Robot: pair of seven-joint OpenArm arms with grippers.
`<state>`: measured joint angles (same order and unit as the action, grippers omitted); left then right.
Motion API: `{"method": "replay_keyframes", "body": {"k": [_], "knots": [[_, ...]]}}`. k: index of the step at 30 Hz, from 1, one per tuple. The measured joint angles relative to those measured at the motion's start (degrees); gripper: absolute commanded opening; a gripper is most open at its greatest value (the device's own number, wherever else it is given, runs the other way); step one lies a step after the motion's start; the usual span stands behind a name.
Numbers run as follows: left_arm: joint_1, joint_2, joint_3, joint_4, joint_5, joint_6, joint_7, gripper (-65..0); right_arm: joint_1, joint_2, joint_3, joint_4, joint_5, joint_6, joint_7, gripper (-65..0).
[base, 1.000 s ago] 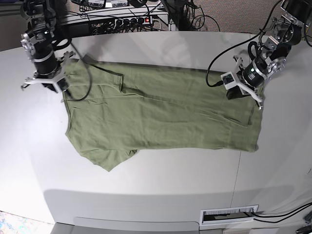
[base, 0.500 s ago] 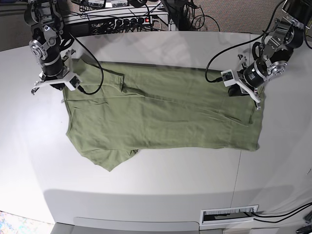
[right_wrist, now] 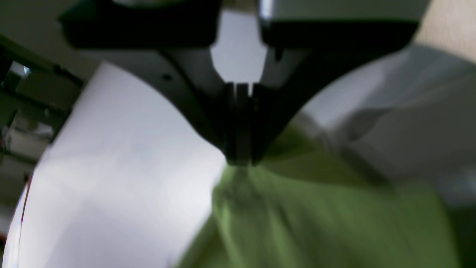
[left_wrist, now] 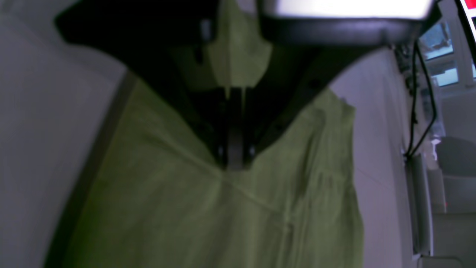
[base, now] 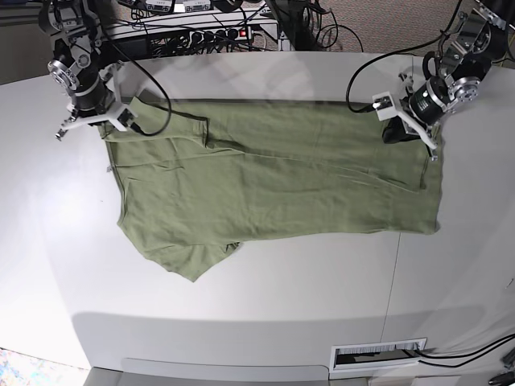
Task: Fold the T-shirt properly
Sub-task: 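Lower the shirt edge with both grippers and smooth it flat, then release the left gripper and grasp the opposite hem corner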
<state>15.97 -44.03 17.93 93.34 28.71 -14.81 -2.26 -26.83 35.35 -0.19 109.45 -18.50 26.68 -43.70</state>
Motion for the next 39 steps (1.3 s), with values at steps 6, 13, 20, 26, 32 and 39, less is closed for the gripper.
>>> {"method": "replay_keyframes", "body": {"k": [6,13,20,26,32,39], "knots": [[3.08,-1.75,-0.02,1.51,0.55,1.14,-1.09,-65.0,-1.09,1.07,0.02,0.00,0.63,-0.02,-0.22,-65.0],[3.19,-2.03,-0.02,1.49,3.06,1.75,-1.97,-65.0,-1.14,1.11,0.02,0.00,9.03,3.48,-5.90,-65.0],[3.02,-2.08,0.00,1.49,3.19,1.31,-2.19,-65.0,-0.74,1.81,0.13,0.15,17.35,4.85,-13.40,-65.0],[4.76,-4.76,-0.02,2.43,2.91,-0.94,-4.68,-65.0,-1.14,1.95,0.42,0.48,20.76,4.83,-16.31,-65.0],[7.82,-8.59,0.00,4.24,2.29,-0.59,-5.53,-65.0,-3.19,2.10,0.48,1.33,20.72,4.68,-17.62,-65.0],[7.41,-9.97,1.09,7.74,3.19,3.85,3.37,-65.0,-5.70,0.76,6.01,8.90,22.88,6.03,-14.34,-65.0]]}}
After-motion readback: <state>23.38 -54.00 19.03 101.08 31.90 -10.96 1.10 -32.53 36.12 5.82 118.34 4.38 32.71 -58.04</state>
